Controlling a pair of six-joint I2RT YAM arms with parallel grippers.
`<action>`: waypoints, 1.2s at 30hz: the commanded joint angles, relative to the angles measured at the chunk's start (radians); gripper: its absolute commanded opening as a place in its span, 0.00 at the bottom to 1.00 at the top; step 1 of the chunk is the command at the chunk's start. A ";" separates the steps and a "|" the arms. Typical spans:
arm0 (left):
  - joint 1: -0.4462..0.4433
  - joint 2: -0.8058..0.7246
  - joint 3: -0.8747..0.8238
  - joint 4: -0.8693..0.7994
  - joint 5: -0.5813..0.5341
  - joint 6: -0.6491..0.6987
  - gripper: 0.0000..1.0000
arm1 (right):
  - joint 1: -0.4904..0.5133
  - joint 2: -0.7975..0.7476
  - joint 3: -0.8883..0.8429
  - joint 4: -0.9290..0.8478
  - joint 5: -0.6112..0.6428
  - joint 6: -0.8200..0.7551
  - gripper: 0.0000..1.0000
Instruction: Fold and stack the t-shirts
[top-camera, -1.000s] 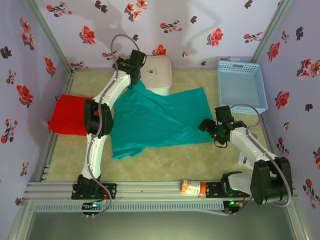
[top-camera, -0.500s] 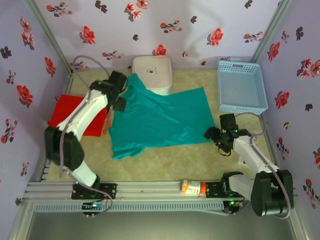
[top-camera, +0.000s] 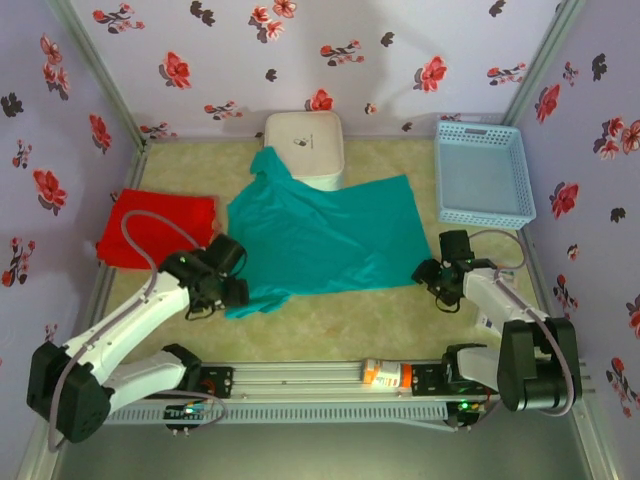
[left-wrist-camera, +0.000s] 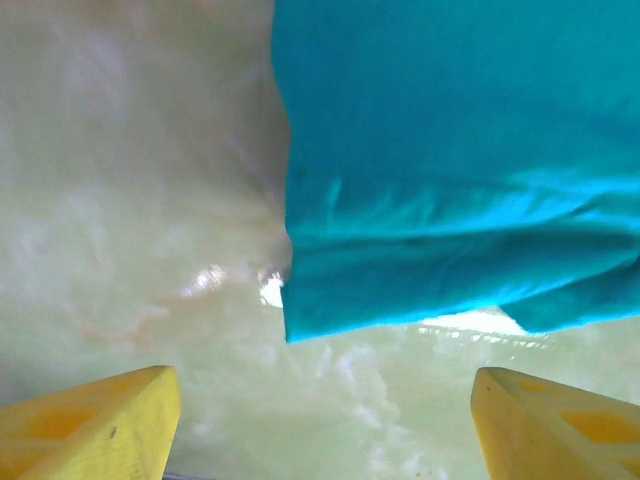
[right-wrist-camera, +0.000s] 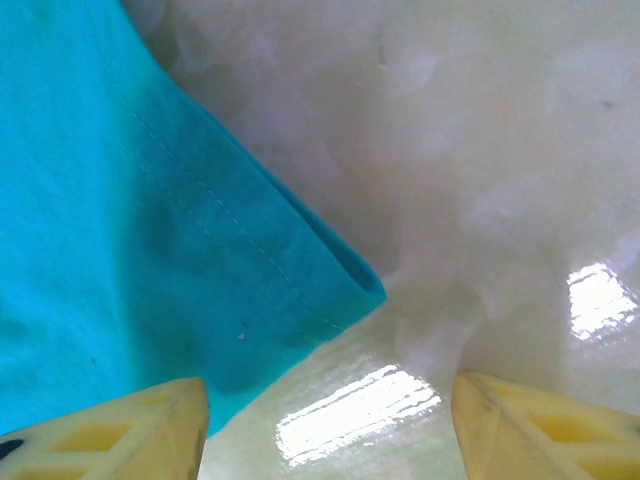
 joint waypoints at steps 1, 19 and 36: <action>-0.039 -0.017 -0.099 0.117 0.033 -0.199 0.77 | -0.007 0.015 0.021 0.051 0.022 -0.014 0.63; -0.048 0.038 -0.232 0.346 -0.109 -0.214 0.36 | -0.006 0.129 0.032 0.152 -0.053 -0.035 0.37; -0.045 0.030 -0.080 0.090 -0.103 -0.144 0.00 | -0.005 -0.047 0.160 -0.257 -0.192 -0.045 0.00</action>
